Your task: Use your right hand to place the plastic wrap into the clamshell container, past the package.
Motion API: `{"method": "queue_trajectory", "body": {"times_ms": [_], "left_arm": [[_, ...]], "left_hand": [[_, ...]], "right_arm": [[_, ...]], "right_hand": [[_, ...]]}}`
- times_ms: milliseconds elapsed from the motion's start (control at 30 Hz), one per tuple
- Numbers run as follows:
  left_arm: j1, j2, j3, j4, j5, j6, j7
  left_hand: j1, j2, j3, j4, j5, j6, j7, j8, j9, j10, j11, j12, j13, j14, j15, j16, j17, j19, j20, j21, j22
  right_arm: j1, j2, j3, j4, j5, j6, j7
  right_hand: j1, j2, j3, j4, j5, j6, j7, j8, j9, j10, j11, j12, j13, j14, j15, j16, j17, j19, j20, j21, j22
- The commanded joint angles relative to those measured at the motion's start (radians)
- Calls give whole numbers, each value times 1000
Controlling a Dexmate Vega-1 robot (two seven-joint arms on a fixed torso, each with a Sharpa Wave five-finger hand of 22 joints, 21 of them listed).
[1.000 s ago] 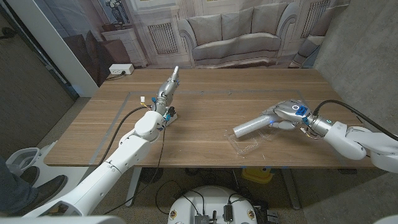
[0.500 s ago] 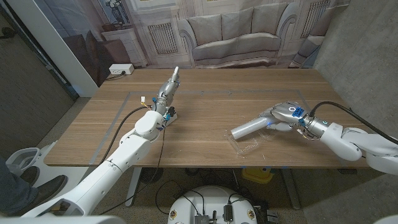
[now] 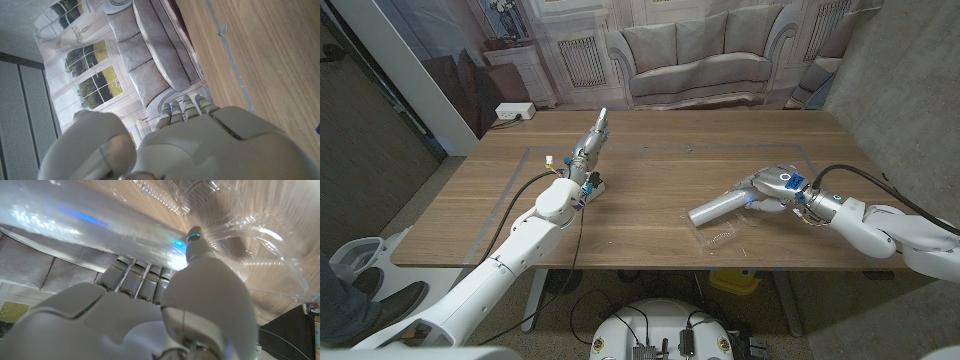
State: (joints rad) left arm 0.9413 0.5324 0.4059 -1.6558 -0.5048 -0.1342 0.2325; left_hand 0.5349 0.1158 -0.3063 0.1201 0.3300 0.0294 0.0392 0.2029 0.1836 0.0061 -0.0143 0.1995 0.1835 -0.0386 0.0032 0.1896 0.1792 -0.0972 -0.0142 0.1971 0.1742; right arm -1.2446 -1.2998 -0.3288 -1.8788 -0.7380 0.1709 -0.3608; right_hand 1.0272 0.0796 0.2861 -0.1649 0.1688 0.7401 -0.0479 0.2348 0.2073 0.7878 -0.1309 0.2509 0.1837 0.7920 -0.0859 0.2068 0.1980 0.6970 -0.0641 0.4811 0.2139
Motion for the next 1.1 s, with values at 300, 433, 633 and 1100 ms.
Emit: {"method": "queue_trajectory", "body": {"times_ms": [300, 433, 633, 1100], "left_arm": [[-7, -4, -1, 27, -7, -23, -18], [-12, -9, 1, 40, -10, -27, -23], [-19, -15, 4, 57, -13, -33, -31], [-26, -17, 4, 62, -12, -34, -29]], "left_hand": [[2, 1, -6, -3, -3, 6, 0, -6, 3, 4, -5, 0, 4, -3, 0, -3, 3, -2, 6, 1, 5], [2, 1, -6, -3, -3, 7, 0, -6, 3, 4, -5, 0, 4, -2, 0, -2, 3, -2, 6, 1, 5], [2, 1, -6, -3, -3, 7, 0, -6, 3, 5, -4, 1, 4, -2, -1, -2, 3, -2, 6, 1, 5], [2, 1, -6, -3, -3, 8, 0, -6, 3, 3, -1, 0, 4, -3, 0, -2, 3, -2, 6, 1, 5]], "right_arm": [[16, 2, -19, -27, -9, -54, 48], [18, 0, -21, -34, -8, -67, 65], [27, 1, -28, -43, -7, -86, 102], [58, 22, -62, -36, -17, -112, 160]], "right_hand": [[62, 47, 49, 75, 1, 190, -117, -11, 3, 39, -48, -18, 5, -30, -143, -13, -3, -13, -141, 4, -8], [41, 19, 30, 75, 4, 168, -118, -23, 2, 36, -35, -23, 5, -34, -141, -13, -5, -13, -141, 2, -13], [2, -17, 3, 79, 9, 140, -121, -35, 2, 21, -32, -33, 5, -48, -137, -16, -5, -16, -142, -4, -20], [-31, -33, -14, 85, 16, 104, -118, -43, 2, -11, -31, -46, 6, -78, -135, -19, -5, -39, -139, -20, -24]]}}
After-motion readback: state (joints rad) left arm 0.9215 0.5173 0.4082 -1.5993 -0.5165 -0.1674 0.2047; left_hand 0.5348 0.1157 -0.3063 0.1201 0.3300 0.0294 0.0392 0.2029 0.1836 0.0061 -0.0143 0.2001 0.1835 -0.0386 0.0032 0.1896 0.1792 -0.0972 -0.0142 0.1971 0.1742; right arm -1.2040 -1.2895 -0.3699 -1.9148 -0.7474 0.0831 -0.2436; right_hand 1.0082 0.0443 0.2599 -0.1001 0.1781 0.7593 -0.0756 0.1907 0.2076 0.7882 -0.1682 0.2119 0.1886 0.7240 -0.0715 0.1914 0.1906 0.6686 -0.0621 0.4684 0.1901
